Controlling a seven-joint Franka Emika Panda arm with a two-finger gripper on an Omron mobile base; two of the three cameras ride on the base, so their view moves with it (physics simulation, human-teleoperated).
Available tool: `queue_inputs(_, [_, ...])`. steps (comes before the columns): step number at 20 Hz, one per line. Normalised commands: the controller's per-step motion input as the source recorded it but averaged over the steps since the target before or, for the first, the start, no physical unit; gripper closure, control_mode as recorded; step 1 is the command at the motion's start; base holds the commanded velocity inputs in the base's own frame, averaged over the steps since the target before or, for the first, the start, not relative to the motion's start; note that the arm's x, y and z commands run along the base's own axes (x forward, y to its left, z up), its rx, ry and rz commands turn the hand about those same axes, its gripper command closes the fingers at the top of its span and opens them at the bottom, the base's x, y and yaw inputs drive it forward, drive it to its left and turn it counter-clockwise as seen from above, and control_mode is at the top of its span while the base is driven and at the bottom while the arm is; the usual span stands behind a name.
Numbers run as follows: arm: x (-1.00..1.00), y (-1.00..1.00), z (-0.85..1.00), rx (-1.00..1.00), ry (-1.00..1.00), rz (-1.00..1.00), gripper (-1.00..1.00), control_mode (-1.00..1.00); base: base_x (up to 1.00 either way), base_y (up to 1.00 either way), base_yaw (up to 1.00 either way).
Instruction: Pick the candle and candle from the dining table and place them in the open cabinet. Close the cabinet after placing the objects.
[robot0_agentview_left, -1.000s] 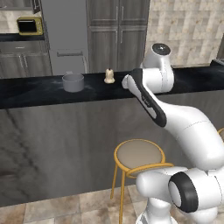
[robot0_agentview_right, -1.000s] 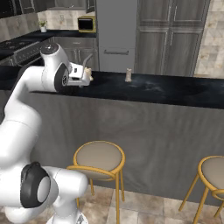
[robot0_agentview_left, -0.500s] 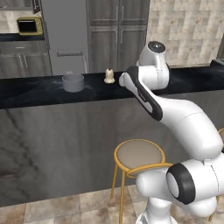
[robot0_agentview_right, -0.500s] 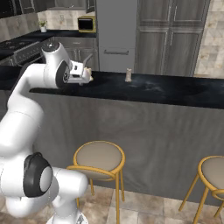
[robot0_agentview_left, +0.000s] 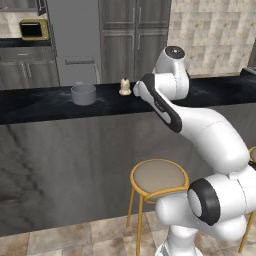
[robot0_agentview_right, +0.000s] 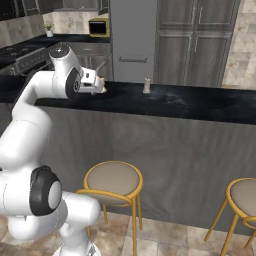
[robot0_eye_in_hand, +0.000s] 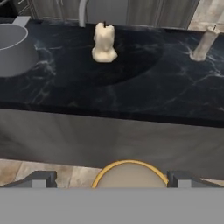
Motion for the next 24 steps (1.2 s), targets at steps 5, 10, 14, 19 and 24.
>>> queue_inputs(5, [0.13,0.1,0.0,0.0,-0.02,0.0,-1.0,-1.0,0.0,0.0,0.0])
queue_inputs(10, [0.15,0.07,0.0,0.0,-0.02,0.0,-1.0,-1.0,0.0,0.0,0.0])
queue_inputs(14, [0.23,0.0,-0.01,0.0,0.0,0.0,-1.0,-1.0,0.0,0.0,0.0])
queue_inputs(19, [0.25,0.0,-0.09,0.0,0.0,0.0,-1.0,-1.0,0.0,0.0,0.0])
queue_inputs(24, [0.24,0.0,-0.08,0.0,0.0,0.0,-1.0,-1.0,0.0,0.0,0.0])
